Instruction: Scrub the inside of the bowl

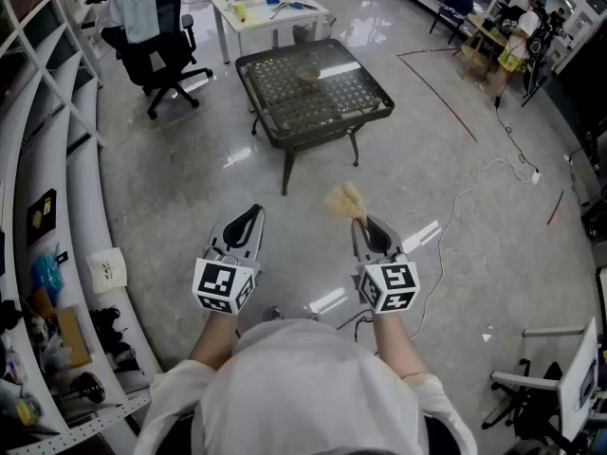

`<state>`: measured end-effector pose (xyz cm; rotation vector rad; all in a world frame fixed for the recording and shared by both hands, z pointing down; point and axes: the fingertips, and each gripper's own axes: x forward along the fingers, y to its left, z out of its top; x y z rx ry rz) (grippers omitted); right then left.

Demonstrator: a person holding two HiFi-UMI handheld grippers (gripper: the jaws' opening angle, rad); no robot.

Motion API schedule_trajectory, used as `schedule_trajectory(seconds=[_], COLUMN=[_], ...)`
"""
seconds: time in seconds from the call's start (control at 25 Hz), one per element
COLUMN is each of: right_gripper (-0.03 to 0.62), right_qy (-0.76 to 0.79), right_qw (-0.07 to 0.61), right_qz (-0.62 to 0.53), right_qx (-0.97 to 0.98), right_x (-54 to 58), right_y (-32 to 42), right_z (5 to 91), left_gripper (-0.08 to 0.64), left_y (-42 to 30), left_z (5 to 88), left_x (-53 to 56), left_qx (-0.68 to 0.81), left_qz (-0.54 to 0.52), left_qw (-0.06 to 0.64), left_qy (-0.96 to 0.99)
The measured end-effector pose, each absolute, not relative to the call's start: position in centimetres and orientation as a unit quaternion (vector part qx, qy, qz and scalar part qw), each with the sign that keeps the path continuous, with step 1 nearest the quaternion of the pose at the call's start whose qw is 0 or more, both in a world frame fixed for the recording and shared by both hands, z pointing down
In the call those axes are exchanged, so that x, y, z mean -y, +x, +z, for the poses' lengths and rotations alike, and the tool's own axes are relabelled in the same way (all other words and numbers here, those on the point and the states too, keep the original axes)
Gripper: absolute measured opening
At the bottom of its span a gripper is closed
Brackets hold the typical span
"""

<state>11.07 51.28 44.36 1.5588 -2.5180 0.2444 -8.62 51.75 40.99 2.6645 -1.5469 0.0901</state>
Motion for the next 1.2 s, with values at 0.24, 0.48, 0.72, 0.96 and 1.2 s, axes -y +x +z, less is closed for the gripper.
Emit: schedule_trajectory(seconds=[0.24,0.48,0.72,0.96,1.2], right_gripper=[0.069,0.069,0.069,0.069,0.069], right_qy=[0.529,0.541,0.554,0.562,0.558], right_qw=[0.070,0.059,0.054,0.059,0.058], right_qz=[0.087,0.095,0.109,0.120,0.121], right_qx=[0.841,0.834,0.824,0.816,0.819], right_x=[-50.8,-50.6,-51.1,-49.9,-46.7], right_y=[10.0,8.3,7.5,7.9,8.9], right_z=[44.4,44.3,45.3,45.8,46.1], left_gripper=[0.043,0.043,0.043,0.043,0.043], left_y=[-9.7,-10.9,-12.2,-11.8,-10.4], left_z=[41.5,42.2,43.2,43.9,44.3], left_x=[-51.1,-50.8,-50.3,-48.7,-45.5], left_qx=[0.497,0.477,0.465,0.453,0.453], left_qz=[0.026,0.026,0.027,0.031,0.028], left_qw=[0.039,0.046,0.054,0.064,0.073], left_qy=[0.866,0.877,0.883,0.889,0.888])
